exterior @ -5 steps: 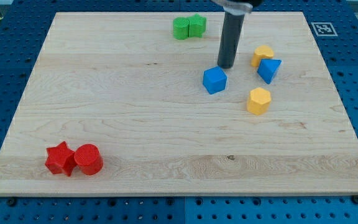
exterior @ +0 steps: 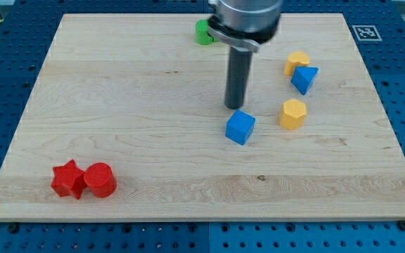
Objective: Push the blue cube to bottom right corner
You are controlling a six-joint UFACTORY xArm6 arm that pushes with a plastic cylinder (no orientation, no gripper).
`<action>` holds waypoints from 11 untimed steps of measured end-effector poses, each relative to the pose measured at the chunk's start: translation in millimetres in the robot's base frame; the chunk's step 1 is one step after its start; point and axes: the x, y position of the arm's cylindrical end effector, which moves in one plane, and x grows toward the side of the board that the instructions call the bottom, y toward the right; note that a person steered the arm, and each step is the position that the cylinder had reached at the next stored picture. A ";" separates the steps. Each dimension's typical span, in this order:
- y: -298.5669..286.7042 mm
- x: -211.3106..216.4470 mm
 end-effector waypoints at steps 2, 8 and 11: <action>-23.3 41.3; 126.0 140.7; 167.0 140.7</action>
